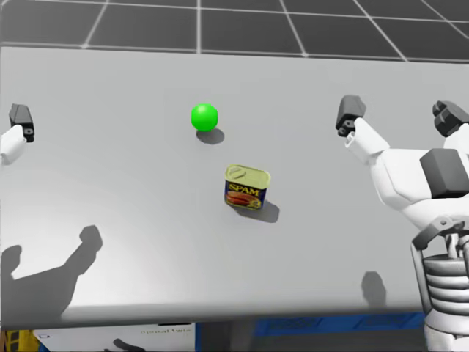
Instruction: Watch the red light. When it turns green, pick up the object.
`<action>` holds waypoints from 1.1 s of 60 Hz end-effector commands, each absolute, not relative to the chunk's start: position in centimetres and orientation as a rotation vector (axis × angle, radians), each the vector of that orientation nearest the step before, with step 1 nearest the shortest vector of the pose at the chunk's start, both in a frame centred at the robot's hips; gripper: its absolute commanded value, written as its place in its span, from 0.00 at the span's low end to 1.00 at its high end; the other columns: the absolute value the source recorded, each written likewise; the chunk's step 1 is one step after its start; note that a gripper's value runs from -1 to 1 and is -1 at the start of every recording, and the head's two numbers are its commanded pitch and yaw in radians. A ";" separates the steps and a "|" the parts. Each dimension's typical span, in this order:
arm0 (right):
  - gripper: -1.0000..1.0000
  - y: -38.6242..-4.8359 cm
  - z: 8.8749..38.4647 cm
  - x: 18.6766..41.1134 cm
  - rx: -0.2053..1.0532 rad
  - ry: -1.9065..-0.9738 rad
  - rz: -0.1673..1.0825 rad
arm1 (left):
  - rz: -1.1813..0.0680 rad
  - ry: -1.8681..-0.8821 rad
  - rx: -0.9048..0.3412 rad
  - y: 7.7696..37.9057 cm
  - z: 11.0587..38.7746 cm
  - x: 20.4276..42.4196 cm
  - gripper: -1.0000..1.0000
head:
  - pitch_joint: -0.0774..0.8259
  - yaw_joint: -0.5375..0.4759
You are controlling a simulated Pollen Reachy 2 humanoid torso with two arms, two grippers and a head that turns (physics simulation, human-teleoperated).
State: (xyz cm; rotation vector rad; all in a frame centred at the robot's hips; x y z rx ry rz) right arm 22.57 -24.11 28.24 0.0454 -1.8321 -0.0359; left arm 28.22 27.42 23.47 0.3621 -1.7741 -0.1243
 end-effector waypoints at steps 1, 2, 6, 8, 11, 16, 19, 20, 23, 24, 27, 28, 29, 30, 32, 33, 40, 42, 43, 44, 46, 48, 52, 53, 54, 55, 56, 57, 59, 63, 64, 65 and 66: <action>0.00 -23.8 28.0 22.6 0.056 -1.826 -0.045 | -0.127 -1.773 0.363 27.4 23.5 28.2 0.00 | 0.82 0.41; 0.00 -23.7 28.0 22.6 0.055 -1.824 -0.042 | -0.126 -1.773 0.363 27.4 23.5 28.2 0.00 | 0.82 0.41; 0.00 -23.3 27.8 22.8 0.067 -1.810 -0.026 | -0.125 -1.771 0.363 27.4 23.5 28.2 0.00 | 0.82 0.41; 0.00 -23.1 27.8 22.7 0.082 -1.800 -0.019 | -0.124 -1.771 0.363 27.4 23.5 28.2 0.00 | 0.82 0.41; 0.00 -22.7 27.8 22.6 0.161 -1.771 -0.009 | -0.122 -1.770 0.363 27.4 23.5 28.2 0.00 | 0.81 0.42; 0.00 -22.1 27.8 22.2 0.230 -1.747 0.033 | -0.122 -1.770 0.363 27.4 23.5 28.2 0.00 | 0.81 0.42; 0.00 -21.5 27.6 21.9 0.268 -1.737 0.077 | -0.123 -1.770 0.364 27.4 23.4 28.2 0.00 | 0.81 0.42; 0.00 -21.4 27.5 21.9 0.278 -1.732 0.090 | -0.123 -1.769 0.364 27.4 23.4 28.2 0.00 | 0.81 0.42; 0.00 -21.0 27.3 21.6 0.357 -1.709 0.136 | -0.124 -1.769 0.364 27.4 23.4 28.2 0.00 | 0.81 0.42; 0.00 -20.5 26.9 21.4 0.404 -1.713 0.143 | -0.125 -1.769 0.364 27.4 23.4 28.2 0.00 | 0.82 0.42; 0.00 -20.4 26.4 21.5 0.436 -1.720 0.202 | -0.125 -1.768 0.364 27.4 23.4 28.2 0.00 | 0.82 0.42; 0.00 -20.5 26.1 21.5 0.444 -1.708 0.226 | -0.125 -1.768 0.364 27.4 23.4 28.2 0.00 | 0.82 0.42; 0.00 -20.5 25.6 21.6 0.477 -1.691 0.264 | -0.125 -1.768 0.363 27.4 23.4 28.2 0.00 | 0.82 0.42; 0.00 -20.5 25.4 21.7 0.483 -1.689 0.272 | -0.125 -1.767 0.363 27.4 23.4 28.1 0.00 | 0.82 0.42; 0.00 -20.5 24.8 21.8 0.491 -1.673 0.308 | -0.125 -1.767 0.363 27.4 23.4 28.1 0.00 | 0.82 0.42; 0.00 -20.6 24.6 21.8 0.491 -1.669 0.319 | -0.126 -1.767 0.363 27.4 23.4 28.1 0.00 | 0.82 0.42; 0.00 -20.6 22.6 22.3 0.570 -1.586 0.416 | -0.126 -1.766 0.362 27.4 23.4 28.1 0.00 | 0.82 0.41; 0.00 -20.4 22.1 22.4 0.600 -1.589 0.405 | -0.127 -1.766 0.362 27.4 23.4 28.1 0.00 | 0.82 0.41; 0.00 -20.4 21.7 22.7 0.608 -1.594 0.419 | -0.127 -1.765 0.363 27.4 23.4 28.0 0.00 | 0.82 0.41; 0.00 -20.4 21.5 22.8 0.604 -1.591 0.430 | -0.127 -1.765 0.363 27.4 23.4 28.0 0.00 | 0.82 0.41; 0.00 -20.6 21.0 23.2 0.604 -1.569 0.452 | -0.126 -1.765 0.363 27.3 23.4 28.0 0.00 | 0.82 0.41; 0.00 -20.7 20.6 23.6 0.611 -1.559 0.469 | -0.127 -1.765 0.362 27.3 23.4 28.0 0.00 | 0.82 0.41; 0.00 -20.8 19.8 24.4 0.634 -1.523 0.485 | -0.129 -1.764 0.362 27.3 23.3 28.0 0.00 | 0.82 0.41; 0.00 -20.8 19.6 24.6 0.636 -1.518 0.490 | -0.129 -1.764 0.362 27.3 23.3 28.0 0.00 | 0.82 0.41; 0.00 -20.8 19.2 25.0 0.632 -1.503 0.508 | -0.130 -1.764 0.363 27.3 23.3 28.0 0.00 | 0.82 0.41; 0.00 -20.7 19.0 25.1 0.629 -1.499 0.516 | -0.130 -1.764 0.363 27.3 23.3 28.0 0.00 | 0.82 0.41; 0.00 -20.7 18.8 25.3 0.625 -1.496 0.526 | -0.130 -1.764 0.363 27.2 23.3 28.0 0.00 | 0.82 0.41; 0.00 -20.7 18.6 25.4 0.623 -1.493 0.538 | -0.129 -1.764 0.363 27.2 23.3 28.0 0.00 | 0.82 0.41; 0.00 -20.6 18.0 26.0 0.619 -1.486 0.581 | -0.129 -1.765 0.364 27.2 23.4 28.0 0.00 | 0.82 0.41; 0.00 -20.4 17.3 26.7 0.640 -1.470 0.636 | -0.127 -1.765 0.364 27.2 23.4 27.9 0.00 | 0.82 0.41; 0.00 -20.3 17.2 26.8 0.640 -1.467 0.645 | -0.127 -1.765 0.364 27.2 23.4 27.9 0.00 | 0.82 0.41; 0.00 -20.2 17.0 27.0 0.645 -1.459 0.662 | -0.127 -1.765 0.364 27.2 23.4 27.9 0.00 | 0.82 0.41; 0.00 -20.2 16.9 27.1 0.646 -1.454 0.668 | -0.127 -1.765 0.364 27.2 23.4 27.9 0.00 | 0.82 0.41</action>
